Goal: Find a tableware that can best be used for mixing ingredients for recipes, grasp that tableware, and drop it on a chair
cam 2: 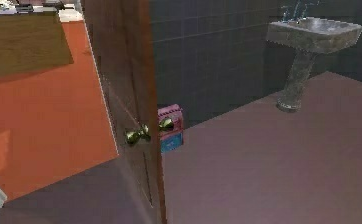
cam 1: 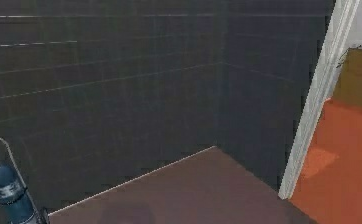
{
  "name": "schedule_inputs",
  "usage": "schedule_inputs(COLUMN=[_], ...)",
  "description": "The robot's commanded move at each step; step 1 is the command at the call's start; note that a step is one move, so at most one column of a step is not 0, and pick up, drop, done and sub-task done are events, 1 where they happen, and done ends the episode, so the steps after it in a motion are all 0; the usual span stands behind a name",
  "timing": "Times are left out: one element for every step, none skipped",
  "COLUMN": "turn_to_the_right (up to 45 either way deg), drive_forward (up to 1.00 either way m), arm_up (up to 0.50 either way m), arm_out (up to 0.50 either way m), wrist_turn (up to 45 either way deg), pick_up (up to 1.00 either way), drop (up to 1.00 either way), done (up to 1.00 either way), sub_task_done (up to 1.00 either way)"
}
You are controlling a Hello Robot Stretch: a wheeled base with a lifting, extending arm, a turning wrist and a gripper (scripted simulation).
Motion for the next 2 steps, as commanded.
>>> schedule_inputs(turn_to_the_right=[24.0,0.0], drive_forward=[0.0,0.15], arm_up=[0.0,0.0], arm_out=[0.0,0.0], wrist_turn=[0.0,0.0], pick_up=[0.0,0.0], drop=[0.0,0.0], done=[0.0,0.0], sub_task_done=[0.0,0.0])
